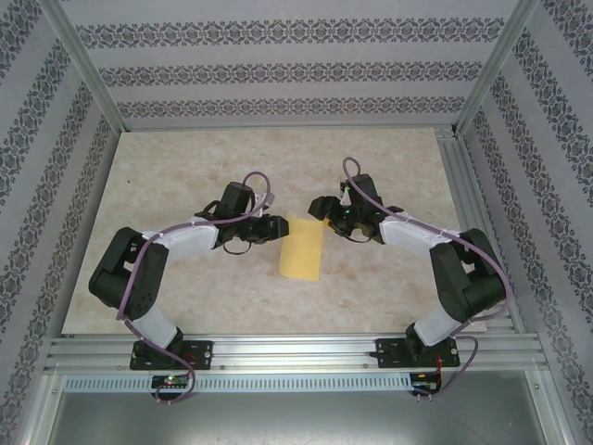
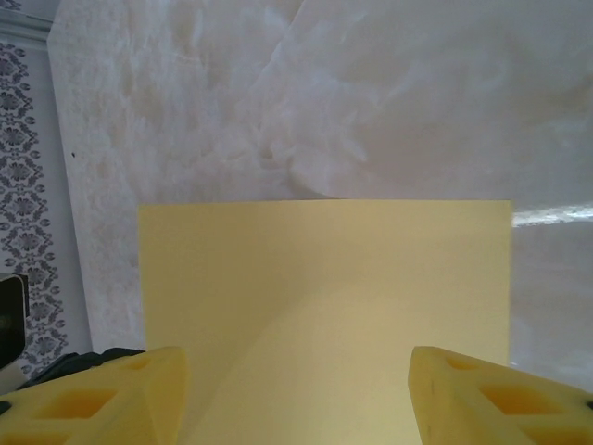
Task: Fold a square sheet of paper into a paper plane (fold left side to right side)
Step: First fold in half a square sheet of paper at the center of the table.
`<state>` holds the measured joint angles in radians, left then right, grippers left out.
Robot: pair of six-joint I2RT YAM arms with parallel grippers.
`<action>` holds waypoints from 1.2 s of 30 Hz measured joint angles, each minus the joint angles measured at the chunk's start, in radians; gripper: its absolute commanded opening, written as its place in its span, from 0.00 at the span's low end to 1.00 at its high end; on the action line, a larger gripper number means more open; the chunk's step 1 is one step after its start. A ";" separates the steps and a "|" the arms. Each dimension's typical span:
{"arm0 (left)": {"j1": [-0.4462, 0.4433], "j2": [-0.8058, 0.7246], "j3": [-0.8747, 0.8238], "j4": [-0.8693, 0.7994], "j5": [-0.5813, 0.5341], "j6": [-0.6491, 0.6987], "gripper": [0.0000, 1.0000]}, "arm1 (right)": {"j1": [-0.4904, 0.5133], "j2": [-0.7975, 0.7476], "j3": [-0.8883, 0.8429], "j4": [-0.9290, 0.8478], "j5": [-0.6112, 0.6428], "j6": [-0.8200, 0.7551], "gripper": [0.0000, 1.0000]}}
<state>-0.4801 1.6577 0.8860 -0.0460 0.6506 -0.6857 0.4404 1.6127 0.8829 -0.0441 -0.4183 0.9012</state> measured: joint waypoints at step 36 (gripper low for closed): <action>-0.039 0.066 0.037 0.023 0.021 -0.016 0.57 | 0.077 0.172 0.159 -0.035 0.002 0.005 0.00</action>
<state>-0.5194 1.7233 0.9234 -0.0235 0.6720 -0.7017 0.5171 1.7851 1.0420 -0.0788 -0.4164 0.9058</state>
